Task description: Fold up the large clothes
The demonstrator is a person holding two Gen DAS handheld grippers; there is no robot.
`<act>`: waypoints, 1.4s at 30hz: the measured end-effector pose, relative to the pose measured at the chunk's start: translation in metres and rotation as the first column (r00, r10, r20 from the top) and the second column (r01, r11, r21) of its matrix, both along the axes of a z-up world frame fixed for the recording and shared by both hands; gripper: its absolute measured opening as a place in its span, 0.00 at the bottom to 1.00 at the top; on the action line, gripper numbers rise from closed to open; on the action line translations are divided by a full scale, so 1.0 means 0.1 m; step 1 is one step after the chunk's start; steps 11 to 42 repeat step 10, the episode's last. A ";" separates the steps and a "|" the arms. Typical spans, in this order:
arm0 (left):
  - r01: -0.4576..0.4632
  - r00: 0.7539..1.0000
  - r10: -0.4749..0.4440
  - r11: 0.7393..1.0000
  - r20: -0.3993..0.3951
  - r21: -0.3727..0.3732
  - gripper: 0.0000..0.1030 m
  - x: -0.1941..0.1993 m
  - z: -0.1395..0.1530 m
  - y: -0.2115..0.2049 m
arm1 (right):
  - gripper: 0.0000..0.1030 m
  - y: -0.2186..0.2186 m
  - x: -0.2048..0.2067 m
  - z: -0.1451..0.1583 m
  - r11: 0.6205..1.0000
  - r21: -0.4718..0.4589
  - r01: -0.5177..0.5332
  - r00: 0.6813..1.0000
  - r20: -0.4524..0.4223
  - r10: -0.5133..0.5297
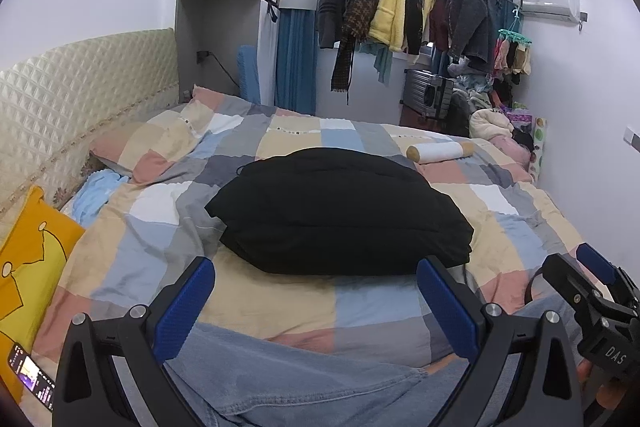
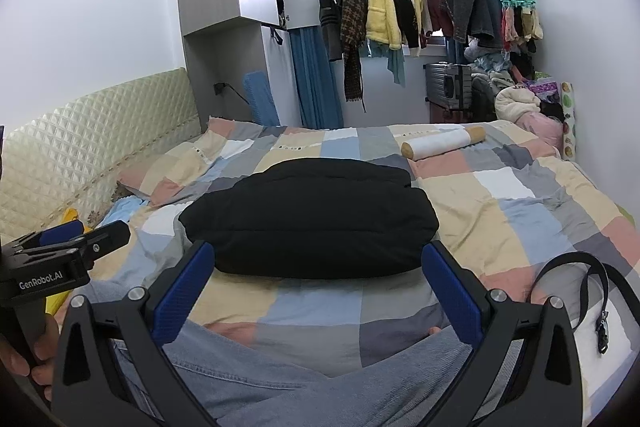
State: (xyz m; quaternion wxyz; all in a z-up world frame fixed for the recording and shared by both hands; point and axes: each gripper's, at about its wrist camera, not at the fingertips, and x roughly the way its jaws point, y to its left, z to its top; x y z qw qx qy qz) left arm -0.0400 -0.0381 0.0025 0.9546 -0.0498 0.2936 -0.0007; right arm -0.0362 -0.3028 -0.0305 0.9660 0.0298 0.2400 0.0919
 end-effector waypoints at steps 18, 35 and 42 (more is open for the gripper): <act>-0.007 1.000 0.007 1.000 -0.010 0.000 0.99 0.08 -0.02 -0.05 | 1.00 -0.07 0.07 -0.01 1.000 0.013 -0.004 1.000 -0.003 0.004; -0.007 1.000 0.007 1.000 -0.010 0.000 0.99 0.08 -0.02 -0.05 | 1.00 -0.07 0.07 -0.01 1.000 0.013 -0.004 1.000 -0.003 0.004; -0.007 1.000 0.007 1.000 -0.010 0.000 0.99 0.08 -0.02 -0.05 | 1.00 -0.07 0.07 -0.01 1.000 0.013 -0.004 1.000 -0.003 0.004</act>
